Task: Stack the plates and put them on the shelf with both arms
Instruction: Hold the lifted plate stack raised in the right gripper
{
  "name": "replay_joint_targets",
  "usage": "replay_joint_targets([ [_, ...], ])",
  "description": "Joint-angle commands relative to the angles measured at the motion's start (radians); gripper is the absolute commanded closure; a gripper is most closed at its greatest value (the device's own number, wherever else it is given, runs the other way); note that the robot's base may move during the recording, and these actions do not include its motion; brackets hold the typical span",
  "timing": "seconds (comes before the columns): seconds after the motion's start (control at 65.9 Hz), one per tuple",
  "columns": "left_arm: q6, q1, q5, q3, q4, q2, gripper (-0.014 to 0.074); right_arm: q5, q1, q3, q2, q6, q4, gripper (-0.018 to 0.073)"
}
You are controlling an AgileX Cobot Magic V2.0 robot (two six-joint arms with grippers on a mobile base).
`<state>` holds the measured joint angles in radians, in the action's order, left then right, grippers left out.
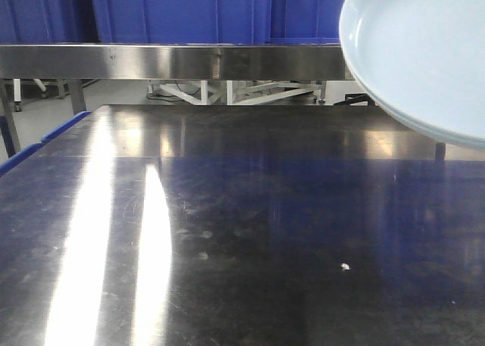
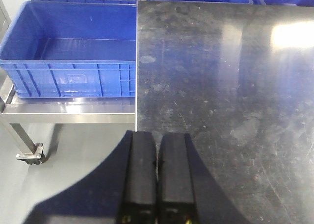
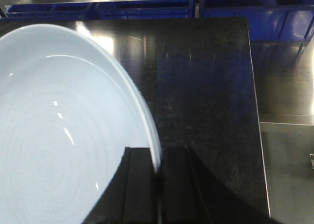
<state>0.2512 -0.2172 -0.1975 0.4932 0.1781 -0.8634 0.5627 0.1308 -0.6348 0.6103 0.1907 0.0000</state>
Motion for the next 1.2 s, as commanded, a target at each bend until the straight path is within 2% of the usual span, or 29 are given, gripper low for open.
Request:
replay_joint_targets([
  [0.0, 0.009, -0.001, 0.083, 0.028, 0.002, 0.008, 0.0507, -0.090, -0.006, -0.010, -0.032, -0.006, 0.000, 0.0511],
  [1.184, 0.009, -0.001, 0.083, 0.028, 0.002, 0.008, 0.0507, -0.088, -0.006, -0.006, -0.043, -0.006, 0.000, 0.0511],
])
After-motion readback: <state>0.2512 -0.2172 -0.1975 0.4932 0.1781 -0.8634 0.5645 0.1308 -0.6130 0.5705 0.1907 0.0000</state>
